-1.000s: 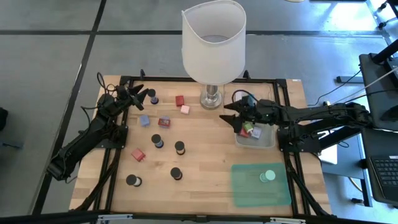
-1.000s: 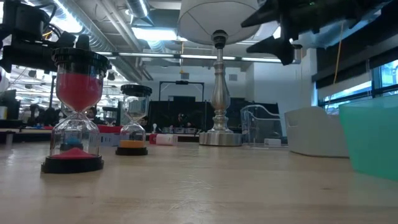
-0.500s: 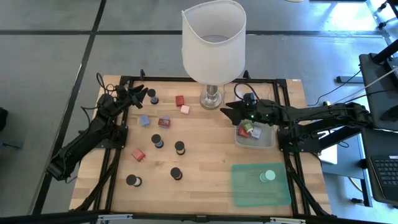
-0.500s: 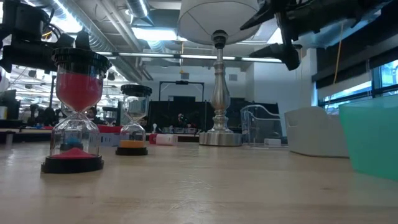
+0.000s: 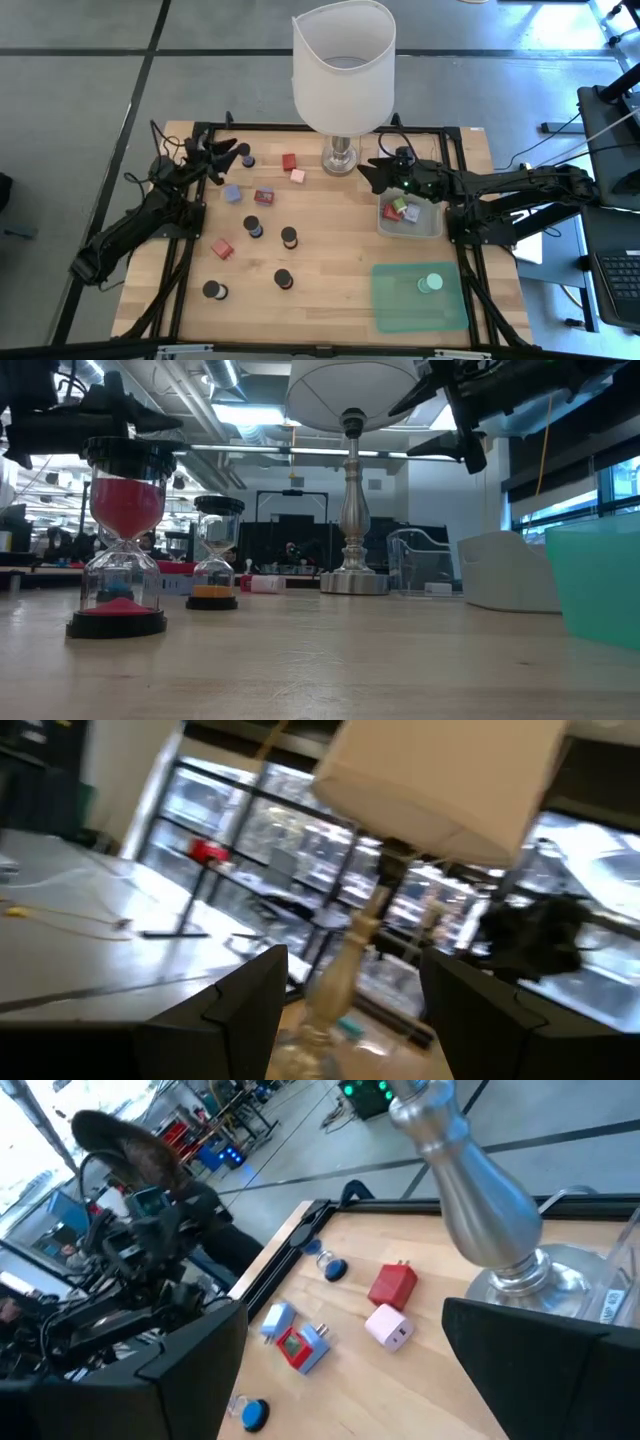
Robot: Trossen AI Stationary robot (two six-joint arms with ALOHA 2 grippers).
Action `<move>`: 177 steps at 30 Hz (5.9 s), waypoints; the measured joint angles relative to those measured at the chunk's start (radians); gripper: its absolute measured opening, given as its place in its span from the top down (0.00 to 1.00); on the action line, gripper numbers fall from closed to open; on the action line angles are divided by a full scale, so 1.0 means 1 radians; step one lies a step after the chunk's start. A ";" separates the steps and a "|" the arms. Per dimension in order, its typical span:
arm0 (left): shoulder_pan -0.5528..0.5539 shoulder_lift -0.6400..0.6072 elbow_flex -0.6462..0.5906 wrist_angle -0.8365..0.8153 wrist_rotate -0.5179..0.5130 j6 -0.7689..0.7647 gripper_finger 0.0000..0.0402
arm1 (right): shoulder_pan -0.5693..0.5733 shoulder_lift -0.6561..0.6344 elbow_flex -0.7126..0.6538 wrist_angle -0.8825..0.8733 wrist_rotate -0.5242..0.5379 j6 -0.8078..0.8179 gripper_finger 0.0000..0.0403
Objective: Pick & Place Office items
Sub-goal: Put the purple charger adapter into the gray bin
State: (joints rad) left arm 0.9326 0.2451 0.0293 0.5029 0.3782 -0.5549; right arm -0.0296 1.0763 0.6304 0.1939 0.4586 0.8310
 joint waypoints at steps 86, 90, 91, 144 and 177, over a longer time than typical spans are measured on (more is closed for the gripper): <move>-0.571 0.910 0.482 -1.323 -0.694 -1.073 0.30 | -0.002 0.000 0.000 -0.175 0.020 -0.343 0.16; -0.571 0.978 0.482 -1.306 -0.695 -1.066 0.30 | -0.003 0.000 0.000 -0.175 0.020 -0.343 0.16; -0.571 0.995 0.482 -1.302 -0.695 -1.061 0.30 | -0.002 0.000 0.000 -0.175 0.020 -0.343 0.16; -0.724 0.845 0.536 0.017 -0.382 -0.361 0.47 | -0.067 0.222 0.353 -0.010 -0.420 -0.873 0.16; -0.769 1.104 0.537 0.302 0.051 -0.445 0.47 | -0.055 0.387 0.522 -0.293 -0.853 -1.051 0.16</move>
State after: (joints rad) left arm 0.1641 1.3491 0.5659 0.8052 0.4288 -1.0002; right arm -0.0843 1.4631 1.1522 -0.0990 -0.3944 -0.2199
